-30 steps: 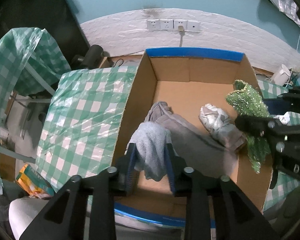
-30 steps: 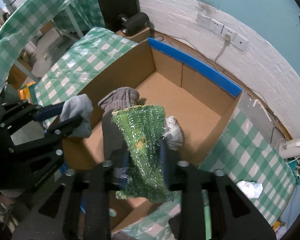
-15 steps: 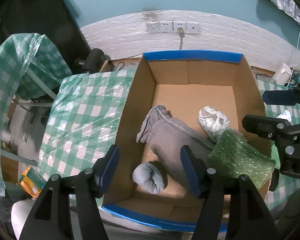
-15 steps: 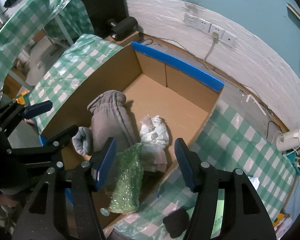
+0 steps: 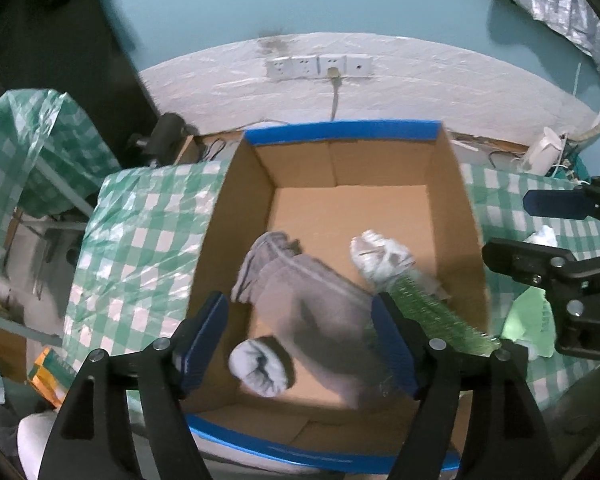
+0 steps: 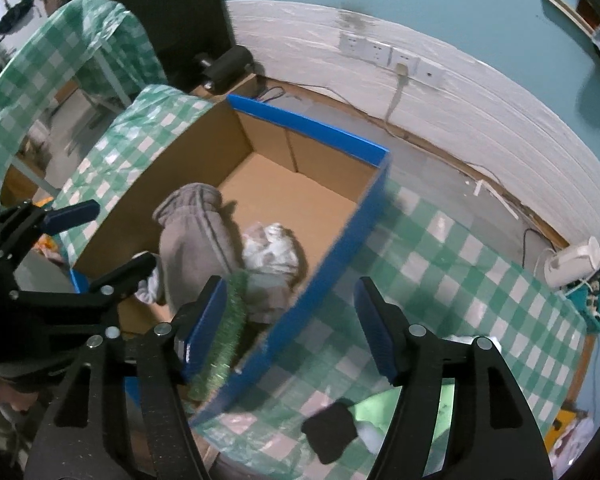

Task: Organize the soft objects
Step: 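Open both grippers to drop the sock and mesh sleeve into the box, then move both grippers back over the light green cloth on the table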

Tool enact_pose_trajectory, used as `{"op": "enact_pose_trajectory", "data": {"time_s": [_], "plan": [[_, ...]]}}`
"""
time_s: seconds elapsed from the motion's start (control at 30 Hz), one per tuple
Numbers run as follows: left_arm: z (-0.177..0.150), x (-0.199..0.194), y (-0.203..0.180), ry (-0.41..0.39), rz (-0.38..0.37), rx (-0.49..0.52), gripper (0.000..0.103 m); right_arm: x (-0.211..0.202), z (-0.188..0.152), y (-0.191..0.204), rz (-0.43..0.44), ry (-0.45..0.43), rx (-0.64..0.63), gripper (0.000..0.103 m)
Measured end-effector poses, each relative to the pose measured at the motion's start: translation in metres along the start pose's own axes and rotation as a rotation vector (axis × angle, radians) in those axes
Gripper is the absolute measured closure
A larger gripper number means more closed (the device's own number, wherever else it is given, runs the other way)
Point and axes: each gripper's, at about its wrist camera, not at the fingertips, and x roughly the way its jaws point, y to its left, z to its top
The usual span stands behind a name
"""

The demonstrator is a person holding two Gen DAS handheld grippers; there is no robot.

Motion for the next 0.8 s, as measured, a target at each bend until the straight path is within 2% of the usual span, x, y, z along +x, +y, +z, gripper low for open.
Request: {"op": "enact_pose_trajectory", "data": {"time_s": [0.5,0.8], "plan": [[0.017,-0.02,-0.058,-0.055,-0.065,0.096,0.024,-0.014,-0.036,-0.073,-0.067,-0.001,0.14,0.035],[0.021,-0.023,-0.096,-0.055,-0.089,0.158,0.023,-0.021,-0.067,-0.118,-0.096,0.006,0.229,0.035]]}}
